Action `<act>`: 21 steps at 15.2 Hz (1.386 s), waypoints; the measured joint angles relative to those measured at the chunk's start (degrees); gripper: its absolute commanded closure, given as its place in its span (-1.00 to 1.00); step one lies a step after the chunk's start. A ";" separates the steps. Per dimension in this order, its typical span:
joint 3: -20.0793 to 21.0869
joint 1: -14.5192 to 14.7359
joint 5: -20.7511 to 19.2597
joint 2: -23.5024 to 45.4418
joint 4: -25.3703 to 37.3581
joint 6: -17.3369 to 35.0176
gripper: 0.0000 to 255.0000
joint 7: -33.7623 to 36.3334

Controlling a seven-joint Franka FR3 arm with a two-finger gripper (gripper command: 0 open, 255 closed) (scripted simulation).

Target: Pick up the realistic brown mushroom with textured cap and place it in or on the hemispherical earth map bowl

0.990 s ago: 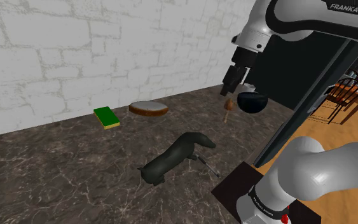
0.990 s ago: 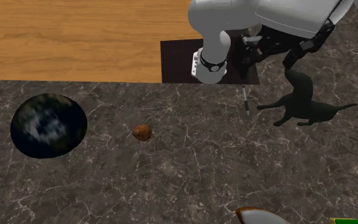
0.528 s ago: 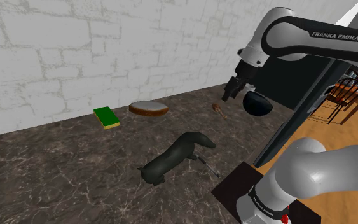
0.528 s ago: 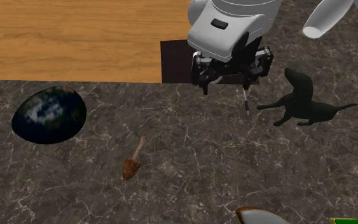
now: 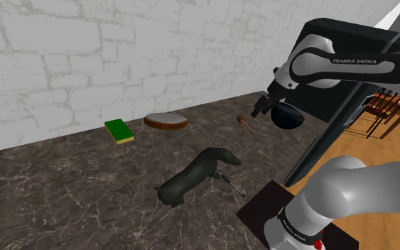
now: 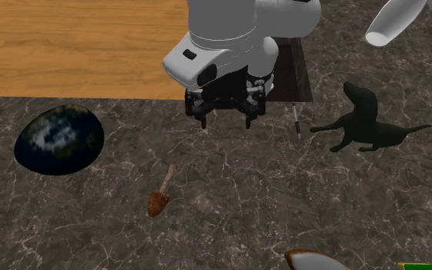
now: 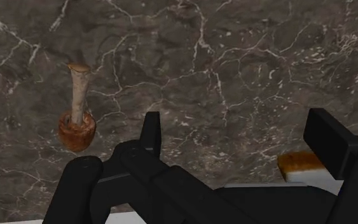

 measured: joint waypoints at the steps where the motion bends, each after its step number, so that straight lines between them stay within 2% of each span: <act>1: -1.66 -0.75 -0.69 1.15 -0.32 2.33 -1.00 -1.14; 6: -8.13 -3.32 -2.53 5.50 -2.31 13.21 -1.00 -5.09; 9: -12.08 -3.53 -2.41 9.13 -2.61 19.66 -1.00 -7.44; 16: -15.36 -1.23 -0.86 14.84 -3.63 27.23 -1.00 -9.41; 21: -15.92 -0.48 -0.32 16.16 -3.84 28.80 -1.00 -9.73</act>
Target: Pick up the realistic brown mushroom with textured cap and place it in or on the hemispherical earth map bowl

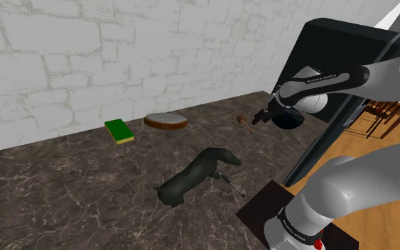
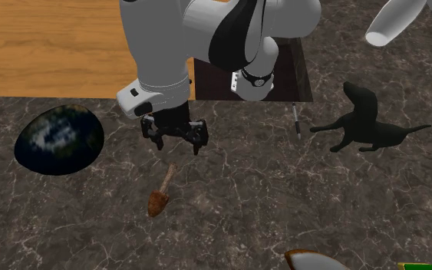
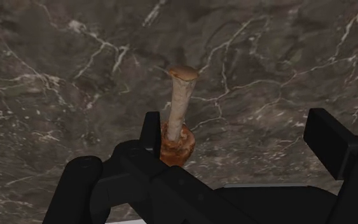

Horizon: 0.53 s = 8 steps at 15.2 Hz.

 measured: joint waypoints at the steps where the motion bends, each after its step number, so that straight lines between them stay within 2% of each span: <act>1: 0.00 0.01 0.00 0.01 -0.02 0.03 -1.00 0.00; 2: -0.01 0.01 0.01 0.02 -0.03 0.05 -1.00 0.00; 3: -0.01 0.01 0.01 0.02 -0.03 0.05 1.00 0.00; 8: -0.01 0.01 0.01 0.02 -0.03 0.05 1.00 0.00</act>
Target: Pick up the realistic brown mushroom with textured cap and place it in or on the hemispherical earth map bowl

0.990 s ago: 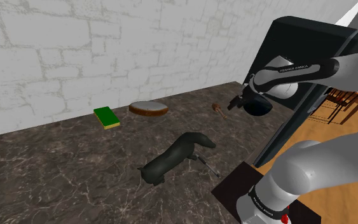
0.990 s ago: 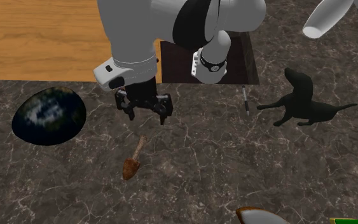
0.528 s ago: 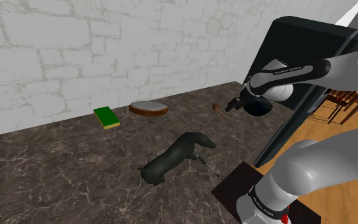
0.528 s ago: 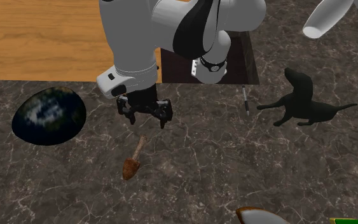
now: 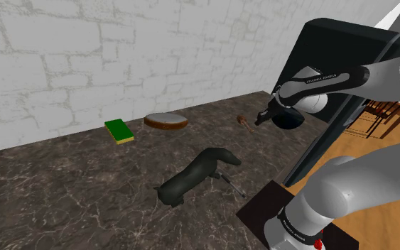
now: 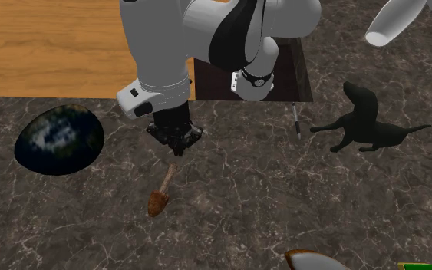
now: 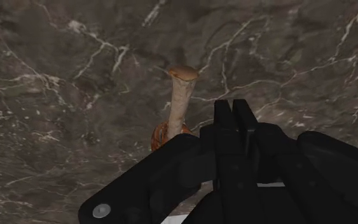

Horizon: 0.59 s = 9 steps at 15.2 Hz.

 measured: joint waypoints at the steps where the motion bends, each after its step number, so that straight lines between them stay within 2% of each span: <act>1: 0.00 0.00 0.00 0.00 0.00 0.00 1.00 0.00; 4: 0.00 0.00 0.00 0.00 0.00 0.00 1.00 0.00; 5: 0.00 0.00 0.00 0.00 0.00 0.00 -1.00 0.00; 7: -0.32 0.88 0.94 1.49 1.16 0.00 -1.00 0.41; 9: -3.02 4.22 4.97 7.36 4.96 0.68 -1.00 -0.12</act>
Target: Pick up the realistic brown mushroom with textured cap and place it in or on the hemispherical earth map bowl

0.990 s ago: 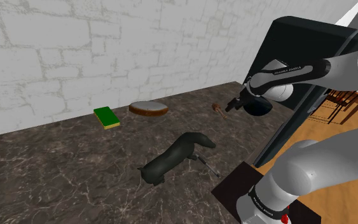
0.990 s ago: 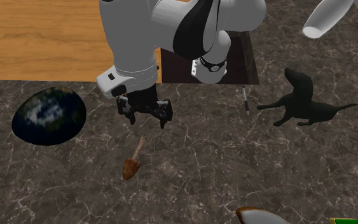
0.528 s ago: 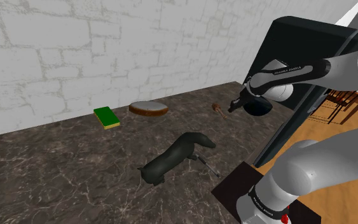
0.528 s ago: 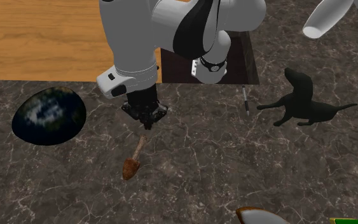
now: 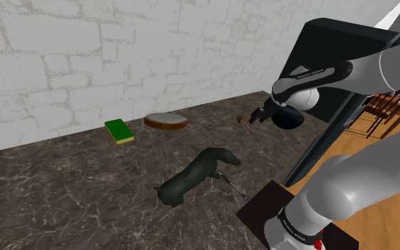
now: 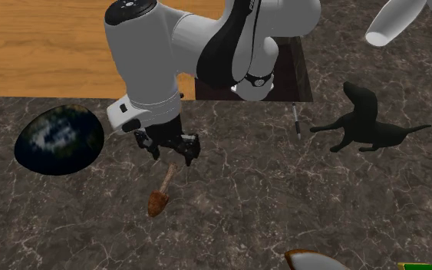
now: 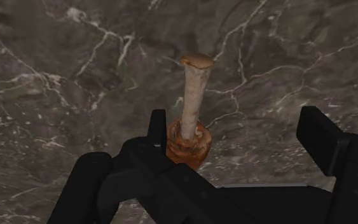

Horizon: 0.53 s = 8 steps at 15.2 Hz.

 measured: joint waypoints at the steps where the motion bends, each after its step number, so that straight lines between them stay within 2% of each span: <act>1: -1.08 1.80 2.52 3.07 2.04 0.01 -1.00 0.06; 4: -4.89 6.86 12.49 13.23 9.10 -1.30 -1.00 -2.02; 8: -6.03 8.39 20.57 19.68 12.27 -1.29 -1.00 -5.84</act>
